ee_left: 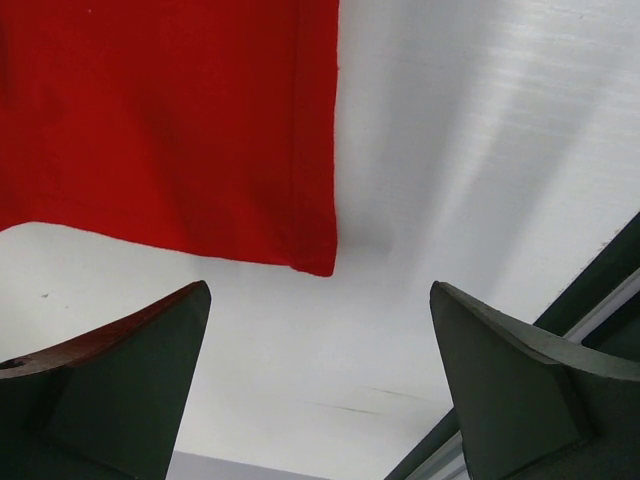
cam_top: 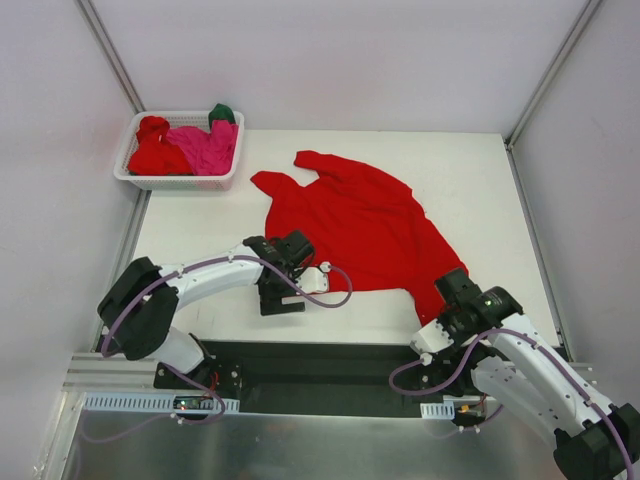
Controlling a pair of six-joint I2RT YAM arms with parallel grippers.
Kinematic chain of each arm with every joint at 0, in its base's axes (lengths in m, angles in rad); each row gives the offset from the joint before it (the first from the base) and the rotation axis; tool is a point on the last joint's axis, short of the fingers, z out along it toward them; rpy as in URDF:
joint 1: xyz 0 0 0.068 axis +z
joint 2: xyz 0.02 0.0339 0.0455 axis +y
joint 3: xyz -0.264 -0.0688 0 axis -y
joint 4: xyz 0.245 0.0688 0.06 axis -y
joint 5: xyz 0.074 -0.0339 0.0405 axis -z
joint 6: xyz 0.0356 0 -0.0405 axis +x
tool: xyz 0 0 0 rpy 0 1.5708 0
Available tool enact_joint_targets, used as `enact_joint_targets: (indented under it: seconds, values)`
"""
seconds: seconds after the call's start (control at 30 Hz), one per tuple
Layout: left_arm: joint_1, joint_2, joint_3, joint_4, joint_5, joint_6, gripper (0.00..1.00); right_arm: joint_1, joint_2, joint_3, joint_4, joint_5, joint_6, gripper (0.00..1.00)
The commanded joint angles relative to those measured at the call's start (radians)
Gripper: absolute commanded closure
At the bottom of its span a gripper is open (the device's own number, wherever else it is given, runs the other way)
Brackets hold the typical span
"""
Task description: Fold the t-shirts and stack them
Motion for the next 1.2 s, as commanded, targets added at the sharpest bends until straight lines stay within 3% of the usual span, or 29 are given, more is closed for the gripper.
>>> enact_joint_targets:
  seconds: [0.0,0.97,1.17]
  values:
    - [-0.015,0.025,0.037,-0.041,0.08,-0.035,0.08,-0.002,-0.004,-0.008,-0.026,0.005,-0.098,0.96]
    - [0.024,0.141,0.02,0.065,-0.002,-0.04,0.09,-0.003,-0.037,-0.032,-0.043,-0.009,-0.084,0.97]
    - [0.045,0.163,0.009,0.068,-0.008,-0.043,0.14,-0.003,-0.037,-0.04,-0.04,-0.009,-0.084,0.97]
